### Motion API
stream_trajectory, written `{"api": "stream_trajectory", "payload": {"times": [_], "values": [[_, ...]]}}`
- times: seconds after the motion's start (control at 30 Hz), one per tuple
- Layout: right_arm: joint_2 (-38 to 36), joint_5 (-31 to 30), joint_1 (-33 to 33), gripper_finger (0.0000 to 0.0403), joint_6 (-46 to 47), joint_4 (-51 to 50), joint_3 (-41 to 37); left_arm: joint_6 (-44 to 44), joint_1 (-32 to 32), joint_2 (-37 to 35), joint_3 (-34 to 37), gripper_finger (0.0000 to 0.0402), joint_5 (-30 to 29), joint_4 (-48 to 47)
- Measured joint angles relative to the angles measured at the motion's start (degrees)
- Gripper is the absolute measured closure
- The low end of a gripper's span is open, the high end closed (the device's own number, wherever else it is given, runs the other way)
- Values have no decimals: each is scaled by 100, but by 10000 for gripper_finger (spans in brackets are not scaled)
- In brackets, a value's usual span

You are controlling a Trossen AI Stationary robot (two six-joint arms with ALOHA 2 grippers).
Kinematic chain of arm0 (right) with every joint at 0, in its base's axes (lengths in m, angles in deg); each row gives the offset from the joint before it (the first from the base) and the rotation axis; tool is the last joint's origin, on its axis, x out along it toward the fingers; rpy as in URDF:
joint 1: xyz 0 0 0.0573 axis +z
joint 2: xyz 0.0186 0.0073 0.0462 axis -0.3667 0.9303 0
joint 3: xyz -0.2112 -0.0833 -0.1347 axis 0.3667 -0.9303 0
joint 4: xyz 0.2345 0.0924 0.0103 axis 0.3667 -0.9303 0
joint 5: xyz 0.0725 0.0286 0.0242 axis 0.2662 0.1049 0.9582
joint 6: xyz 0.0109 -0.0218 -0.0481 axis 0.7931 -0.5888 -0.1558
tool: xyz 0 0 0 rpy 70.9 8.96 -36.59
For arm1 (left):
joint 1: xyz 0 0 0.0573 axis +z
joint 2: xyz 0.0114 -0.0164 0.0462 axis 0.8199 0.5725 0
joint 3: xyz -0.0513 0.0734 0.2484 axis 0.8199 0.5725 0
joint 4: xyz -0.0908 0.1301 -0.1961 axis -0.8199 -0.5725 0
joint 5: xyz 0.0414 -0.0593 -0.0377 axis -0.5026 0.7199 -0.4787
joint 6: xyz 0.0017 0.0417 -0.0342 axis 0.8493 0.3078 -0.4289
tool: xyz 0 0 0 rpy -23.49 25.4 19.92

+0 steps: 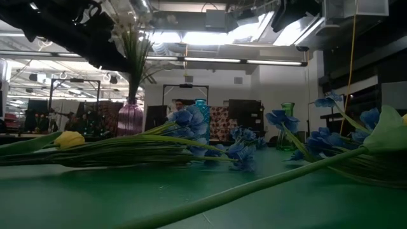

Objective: Sort flowers into vase by color
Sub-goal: Put the top white flowers into the violet vase

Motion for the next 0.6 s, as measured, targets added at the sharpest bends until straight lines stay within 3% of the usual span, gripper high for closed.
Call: {"api": "stream_trajectory", "payload": {"times": [0.13, 0.3, 0.6], "values": [[0, 0, 0, 247, 0, 65, -85, 20, -26, -41, 0, 210, -93, -18], [0, 2, 0, 247, -2, 295, -417, 111, -26, -36, 0, 244, -304, -39], [0, -107, 2, 247, -209, 663, -492, 149, -21, -25, 0, 376, -348, -134]]}}
